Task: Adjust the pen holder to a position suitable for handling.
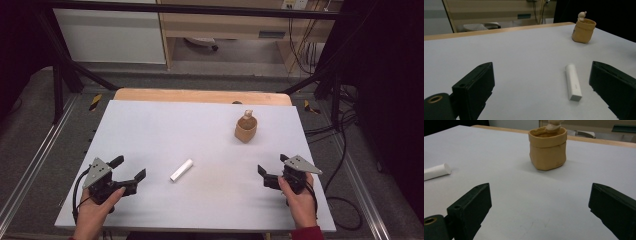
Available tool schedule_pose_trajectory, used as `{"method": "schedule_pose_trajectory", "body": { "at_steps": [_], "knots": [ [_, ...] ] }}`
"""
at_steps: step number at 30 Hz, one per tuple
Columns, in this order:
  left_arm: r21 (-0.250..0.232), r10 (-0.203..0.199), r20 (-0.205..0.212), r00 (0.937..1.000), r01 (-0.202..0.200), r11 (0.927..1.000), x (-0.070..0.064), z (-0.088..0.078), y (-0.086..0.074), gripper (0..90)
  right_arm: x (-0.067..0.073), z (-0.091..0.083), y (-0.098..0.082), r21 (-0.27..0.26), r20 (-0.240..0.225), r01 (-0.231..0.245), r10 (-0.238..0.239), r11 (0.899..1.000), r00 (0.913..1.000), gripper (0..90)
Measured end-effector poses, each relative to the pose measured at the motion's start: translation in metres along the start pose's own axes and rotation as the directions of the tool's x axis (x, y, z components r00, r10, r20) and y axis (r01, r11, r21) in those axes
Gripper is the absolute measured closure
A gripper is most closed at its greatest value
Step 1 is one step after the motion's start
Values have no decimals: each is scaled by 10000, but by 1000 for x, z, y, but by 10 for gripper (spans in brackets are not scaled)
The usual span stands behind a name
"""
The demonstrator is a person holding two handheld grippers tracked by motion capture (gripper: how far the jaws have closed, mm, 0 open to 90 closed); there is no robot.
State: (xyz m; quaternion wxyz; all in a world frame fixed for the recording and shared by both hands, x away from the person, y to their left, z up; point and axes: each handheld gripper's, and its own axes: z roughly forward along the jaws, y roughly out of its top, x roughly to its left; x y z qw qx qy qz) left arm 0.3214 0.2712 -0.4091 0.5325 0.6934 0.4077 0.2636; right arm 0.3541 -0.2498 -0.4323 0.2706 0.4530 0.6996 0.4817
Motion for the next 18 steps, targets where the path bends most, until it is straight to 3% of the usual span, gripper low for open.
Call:
{"method": "schedule_pose_trajectory", "body": {
  "at_steps": [18],
  "knots": [
    [245,-1,67,10000,0,9997,-4,6,-1,68,7,4,1,204,-127,256,-253,9995,9996,41]
  ]
}}
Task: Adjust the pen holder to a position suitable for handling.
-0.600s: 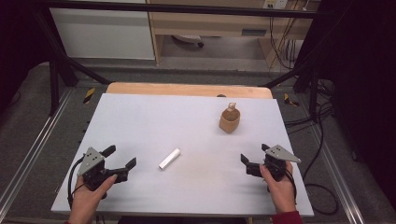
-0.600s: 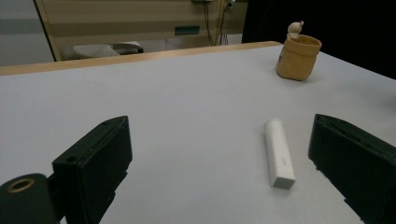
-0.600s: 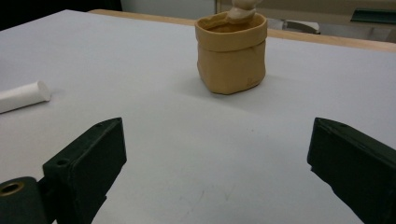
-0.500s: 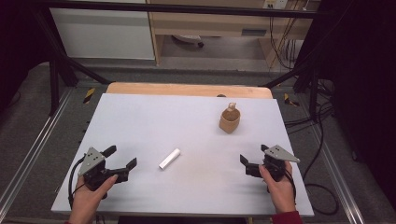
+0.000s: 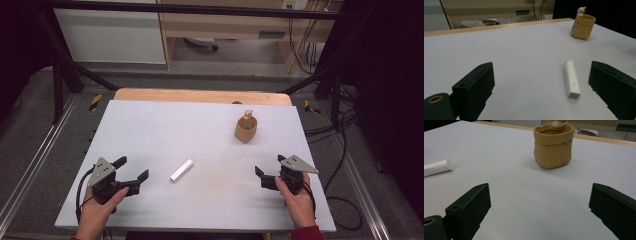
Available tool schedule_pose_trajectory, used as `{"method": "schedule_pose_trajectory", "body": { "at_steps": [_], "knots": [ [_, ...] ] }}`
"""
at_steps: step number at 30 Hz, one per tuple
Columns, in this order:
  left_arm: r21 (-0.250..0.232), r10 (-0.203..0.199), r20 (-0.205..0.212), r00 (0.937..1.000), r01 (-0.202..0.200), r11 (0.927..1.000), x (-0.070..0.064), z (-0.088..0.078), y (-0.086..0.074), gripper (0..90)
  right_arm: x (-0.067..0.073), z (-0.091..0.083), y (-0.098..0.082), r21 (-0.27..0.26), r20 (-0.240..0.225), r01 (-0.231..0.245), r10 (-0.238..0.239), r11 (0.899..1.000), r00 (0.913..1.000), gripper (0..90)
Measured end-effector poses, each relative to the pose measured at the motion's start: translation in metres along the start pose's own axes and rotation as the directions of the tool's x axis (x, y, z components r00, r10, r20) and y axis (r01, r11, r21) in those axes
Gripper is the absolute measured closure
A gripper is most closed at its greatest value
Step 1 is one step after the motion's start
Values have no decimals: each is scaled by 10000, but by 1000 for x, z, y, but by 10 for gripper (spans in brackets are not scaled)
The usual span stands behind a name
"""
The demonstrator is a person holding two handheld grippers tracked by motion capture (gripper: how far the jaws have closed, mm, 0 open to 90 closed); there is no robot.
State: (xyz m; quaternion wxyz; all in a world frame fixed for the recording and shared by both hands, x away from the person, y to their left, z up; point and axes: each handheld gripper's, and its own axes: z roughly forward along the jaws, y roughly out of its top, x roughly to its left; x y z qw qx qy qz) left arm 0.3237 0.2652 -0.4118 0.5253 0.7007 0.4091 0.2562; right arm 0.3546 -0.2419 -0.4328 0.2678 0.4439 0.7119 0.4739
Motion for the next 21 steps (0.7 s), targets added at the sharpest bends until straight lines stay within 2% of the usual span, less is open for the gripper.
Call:
{"method": "schedule_pose_trajectory", "body": {
  "at_steps": [3,9,14,17,19,21],
  "knots": [
    [15,0,9,10000,0,10000,-1,2,0,67,6,2,0,208,-87,225,-223,9995,9997,37],
    [39,-23,107,9999,23,10000,-3,2,0,63,21,8,0,464,-581,147,-120,9988,9982,34],
    [90,-49,20,10000,48,9999,-2,1,-1,63,35,16,2,894,-964,372,-285,9953,9949,30],
    [109,-18,24,10000,18,9999,-3,1,-1,63,45,21,3,1156,-1198,617,-478,9914,9916,31],
    [136,2,94,10000,-3,9999,-4,2,-1,63,52,25,4,1408,-1320,516,-329,9887,9907,33],
    [144,93,152,9998,-95,9999,-6,2,-1,63,59,31,6,1673,-1385,909,-679,9817,9880,36]
  ]
}}
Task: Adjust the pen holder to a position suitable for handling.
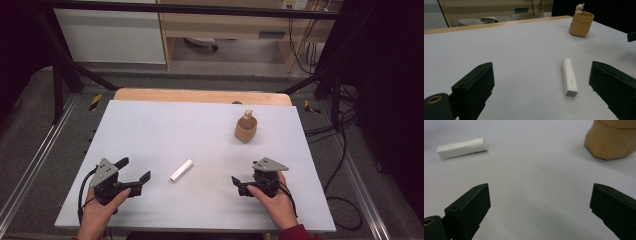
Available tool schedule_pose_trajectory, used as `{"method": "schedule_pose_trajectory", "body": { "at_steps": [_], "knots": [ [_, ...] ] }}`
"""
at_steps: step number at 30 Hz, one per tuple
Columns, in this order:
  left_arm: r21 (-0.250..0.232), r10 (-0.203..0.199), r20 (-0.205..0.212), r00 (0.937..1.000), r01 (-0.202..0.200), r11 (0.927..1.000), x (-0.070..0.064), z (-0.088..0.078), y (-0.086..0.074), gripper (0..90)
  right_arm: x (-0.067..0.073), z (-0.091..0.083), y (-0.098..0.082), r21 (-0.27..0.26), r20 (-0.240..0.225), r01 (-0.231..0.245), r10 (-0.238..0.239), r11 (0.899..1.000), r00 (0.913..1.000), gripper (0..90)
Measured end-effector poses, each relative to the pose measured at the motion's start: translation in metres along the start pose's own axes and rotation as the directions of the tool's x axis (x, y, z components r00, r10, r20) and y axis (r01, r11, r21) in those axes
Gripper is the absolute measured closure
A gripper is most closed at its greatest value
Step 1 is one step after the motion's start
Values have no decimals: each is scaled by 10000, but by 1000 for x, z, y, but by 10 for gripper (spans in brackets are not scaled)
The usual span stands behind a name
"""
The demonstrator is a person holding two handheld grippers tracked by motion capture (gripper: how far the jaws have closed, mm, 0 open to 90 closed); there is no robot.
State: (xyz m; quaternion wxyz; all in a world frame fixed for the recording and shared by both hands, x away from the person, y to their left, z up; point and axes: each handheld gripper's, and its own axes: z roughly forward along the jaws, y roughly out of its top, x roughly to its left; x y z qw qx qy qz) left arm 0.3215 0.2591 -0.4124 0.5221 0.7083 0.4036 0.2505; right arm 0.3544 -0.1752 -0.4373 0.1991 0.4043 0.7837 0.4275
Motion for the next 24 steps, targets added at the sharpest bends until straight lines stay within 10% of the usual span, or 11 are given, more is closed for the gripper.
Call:
{"method": "schedule_pose_trajectory", "body": {
  "at_steps": [15,24],
  "knots": [
    [-28,-69,10,10000,69,10000,0,-2,0,64,29,54,46,585,-727,1152,-1109,9916,9912,173],
    [-13,-18,30,10000,18,10000,-1,-2,0,64,44,68,60,415,-1155,1877,-1819,9813,9765,539]
  ]
}}
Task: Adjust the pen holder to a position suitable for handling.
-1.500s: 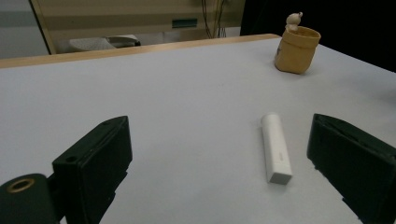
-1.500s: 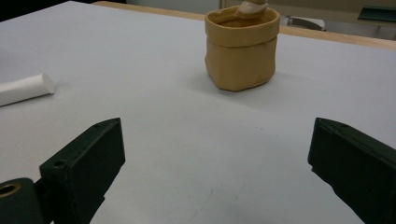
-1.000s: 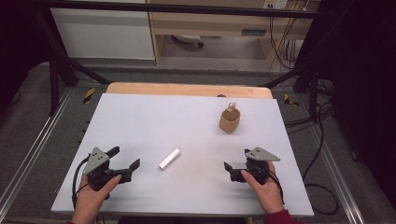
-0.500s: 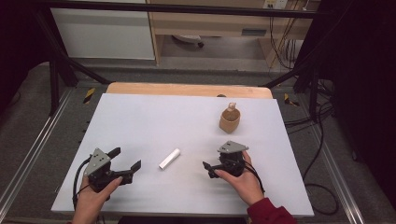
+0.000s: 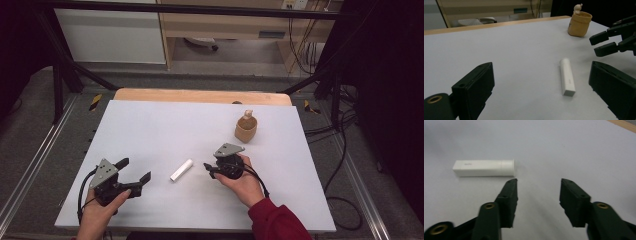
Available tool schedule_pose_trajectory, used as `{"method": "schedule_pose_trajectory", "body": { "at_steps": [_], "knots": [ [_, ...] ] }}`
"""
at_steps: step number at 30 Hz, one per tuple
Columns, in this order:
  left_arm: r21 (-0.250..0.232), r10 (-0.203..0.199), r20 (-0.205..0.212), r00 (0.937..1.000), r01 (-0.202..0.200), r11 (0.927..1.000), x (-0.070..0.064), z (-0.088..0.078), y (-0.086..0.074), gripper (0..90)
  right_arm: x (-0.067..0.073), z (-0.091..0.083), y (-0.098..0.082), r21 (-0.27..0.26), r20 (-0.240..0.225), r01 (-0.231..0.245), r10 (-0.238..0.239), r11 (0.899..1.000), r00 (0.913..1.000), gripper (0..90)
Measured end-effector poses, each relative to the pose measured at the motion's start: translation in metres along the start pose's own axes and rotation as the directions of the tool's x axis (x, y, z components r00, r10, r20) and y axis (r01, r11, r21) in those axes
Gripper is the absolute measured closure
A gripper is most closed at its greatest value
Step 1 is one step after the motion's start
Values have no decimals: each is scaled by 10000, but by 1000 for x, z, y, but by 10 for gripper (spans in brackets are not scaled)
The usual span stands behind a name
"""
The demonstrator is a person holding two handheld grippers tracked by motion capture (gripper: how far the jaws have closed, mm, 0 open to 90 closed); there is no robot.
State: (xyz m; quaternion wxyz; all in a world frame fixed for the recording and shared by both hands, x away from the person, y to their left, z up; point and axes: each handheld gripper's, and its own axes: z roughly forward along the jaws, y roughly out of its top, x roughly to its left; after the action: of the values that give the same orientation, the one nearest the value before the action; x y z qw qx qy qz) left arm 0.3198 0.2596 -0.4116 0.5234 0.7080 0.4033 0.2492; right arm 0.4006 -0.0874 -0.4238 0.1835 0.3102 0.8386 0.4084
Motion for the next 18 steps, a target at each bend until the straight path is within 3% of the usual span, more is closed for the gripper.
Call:
{"method": "schedule_pose_trajectory", "body": {
  "at_steps": [3,4,5,10,12,18],
  "knots": [
    [47,6,8,10000,-6,10000,0,0,0,64,1,4,5,-29,177,337,-337,9994,9993,655],
    [47,6,8,10000,-6,10000,0,0,0,65,1,4,5,-29,177,337,-337,9994,9993,655],
    [42,16,4,10000,-16,10000,0,0,0,65,0,5,9,-162,141,367,-365,9992,9992,727],
    [61,46,4,10000,-46,10000,0,0,0,65,-7,10,13,-265,5,225,-225,9994,9997,859],
    [75,42,-10,10000,-41,10000,0,0,0,66,-11,13,13,-361,-196,-31,24,9993,9998,893],
    [61,70,-69,10000,-70,10000,1,-1,0,67,-18,22,15,-214,-264,-50,44,9998,9996,900]
  ]
}}
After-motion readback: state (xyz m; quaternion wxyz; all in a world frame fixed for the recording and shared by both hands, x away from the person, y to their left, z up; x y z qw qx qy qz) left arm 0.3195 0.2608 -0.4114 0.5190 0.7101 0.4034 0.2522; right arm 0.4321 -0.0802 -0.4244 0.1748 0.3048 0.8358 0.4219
